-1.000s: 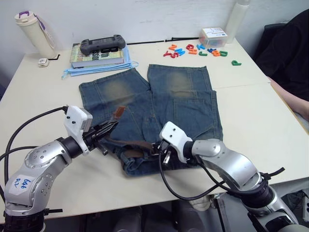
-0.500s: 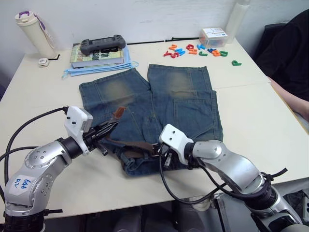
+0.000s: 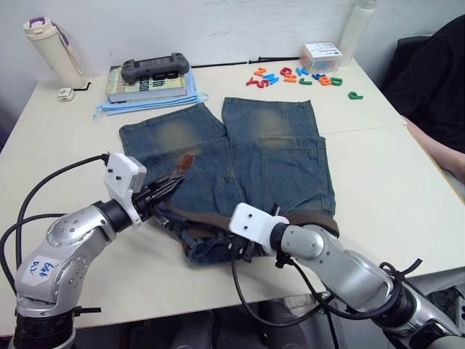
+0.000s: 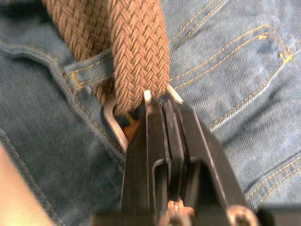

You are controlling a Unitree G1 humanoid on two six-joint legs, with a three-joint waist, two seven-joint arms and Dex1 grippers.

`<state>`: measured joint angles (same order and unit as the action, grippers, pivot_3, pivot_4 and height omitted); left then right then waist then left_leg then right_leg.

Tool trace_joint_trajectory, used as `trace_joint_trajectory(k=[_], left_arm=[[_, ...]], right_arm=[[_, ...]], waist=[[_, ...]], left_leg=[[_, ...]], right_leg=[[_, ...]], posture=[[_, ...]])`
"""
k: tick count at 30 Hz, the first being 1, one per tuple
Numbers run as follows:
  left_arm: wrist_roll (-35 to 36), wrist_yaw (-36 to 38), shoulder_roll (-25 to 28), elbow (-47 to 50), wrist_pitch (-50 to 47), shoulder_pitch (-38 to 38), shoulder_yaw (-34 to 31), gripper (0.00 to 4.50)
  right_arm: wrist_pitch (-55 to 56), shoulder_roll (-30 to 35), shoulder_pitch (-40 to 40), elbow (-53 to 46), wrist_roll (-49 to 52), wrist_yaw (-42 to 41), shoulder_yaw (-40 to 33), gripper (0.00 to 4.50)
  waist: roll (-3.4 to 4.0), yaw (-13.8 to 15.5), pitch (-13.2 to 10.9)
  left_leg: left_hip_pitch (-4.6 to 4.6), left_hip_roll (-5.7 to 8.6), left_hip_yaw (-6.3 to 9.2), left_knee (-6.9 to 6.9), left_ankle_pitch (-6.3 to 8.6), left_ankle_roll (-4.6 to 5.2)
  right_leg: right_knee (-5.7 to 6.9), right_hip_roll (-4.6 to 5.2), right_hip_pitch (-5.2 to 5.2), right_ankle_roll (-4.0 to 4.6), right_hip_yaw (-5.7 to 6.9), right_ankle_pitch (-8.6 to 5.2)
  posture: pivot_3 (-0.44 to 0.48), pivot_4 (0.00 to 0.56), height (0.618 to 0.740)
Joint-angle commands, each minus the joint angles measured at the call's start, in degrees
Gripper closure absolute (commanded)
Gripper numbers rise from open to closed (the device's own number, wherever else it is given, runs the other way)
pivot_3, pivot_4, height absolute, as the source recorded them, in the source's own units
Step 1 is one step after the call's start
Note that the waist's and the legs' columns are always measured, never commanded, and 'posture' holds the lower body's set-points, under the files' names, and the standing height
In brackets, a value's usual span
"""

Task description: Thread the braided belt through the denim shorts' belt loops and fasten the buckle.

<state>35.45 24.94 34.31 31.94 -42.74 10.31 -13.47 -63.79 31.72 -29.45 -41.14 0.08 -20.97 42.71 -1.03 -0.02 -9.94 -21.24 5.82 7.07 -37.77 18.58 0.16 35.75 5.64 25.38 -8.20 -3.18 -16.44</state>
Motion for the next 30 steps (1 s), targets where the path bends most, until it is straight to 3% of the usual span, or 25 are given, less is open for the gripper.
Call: trace_joint_trajectory(k=[1,8,14,17,21,30], left_arm=[[0.6,-1.3,-1.4,1.6,-0.4,2.7,1.6,4.50],[1.3,-3.2,-5.7,1.1,-1.2,8.9,5.4,4.50],[1.3,-4.0,-11.2,-2.3,-0.9,17.0,8.8,4.50],[1.0,-4.1,-15.0,-4.6,-0.2,20.2,10.9,4.50],[-3.1,-2.8,-21.3,-11.2,3.3,25.3,18.0,4.50],[-12.4,3.3,-31.0,-30.8,15.7,33.2,27.2,4.50]], right_arm=[[-1.7,0.6,1.8,1.3,-2.2,-0.4,8.2,4.38],[0.6,-0.6,1.5,4.2,-8.3,-1.2,16.4,4.38],[3.2,-0.7,2.8,6.3,-11.9,-3.4,17.7,4.38],[5.2,0.1,3.3,7.2,-13.5,-4.8,18.3,4.38],[7.9,0.2,3.6,8.5,-15.5,-7.8,19.1,4.38],[12.2,-0.1,4.3,10.1,-20.8,-14.3,19.7,4.38]], waist=[[-0.07,0.0,0.1],[-0.38,-0.2,0.6],[-0.47,-0.2,0.7],[-0.48,-0.2,0.8],[-0.50,0.0,0.9],[-0.33,0.1,1.0]], left_leg=[[0.00,0.00,0.00,0.00,0.00,0.00],[0.13,-0.06,-0.01,0.04,0.02,-0.05],[0.43,-0.28,0.00,0.04,0.09,-0.19],[1.03,-0.40,-0.01,0.32,0.15,-0.24],[1.04,-0.47,0.01,0.37,0.15,-0.27],[1.04,-0.49,0.00,0.41,0.13,-0.34]], right_leg=[[0.00,0.00,-0.01,0.00,0.01,0.00],[-0.01,-0.08,-0.07,0.02,0.00,-0.01],[-0.06,-0.23,-0.39,0.13,0.08,-0.04],[-0.24,-0.30,-0.98,0.23,0.09,-0.10],[-0.26,-0.33,-0.98,0.26,0.14,-0.11],[-0.27,-0.40,-0.96,0.27,0.16,-0.11]], posture=[[0.000,0.150,0.730],[0.000,0.150,0.730],[0.000,0.150,0.730],[0.000,0.150,0.730],[0.000,0.150,0.730],[0.000,0.150,0.730]])
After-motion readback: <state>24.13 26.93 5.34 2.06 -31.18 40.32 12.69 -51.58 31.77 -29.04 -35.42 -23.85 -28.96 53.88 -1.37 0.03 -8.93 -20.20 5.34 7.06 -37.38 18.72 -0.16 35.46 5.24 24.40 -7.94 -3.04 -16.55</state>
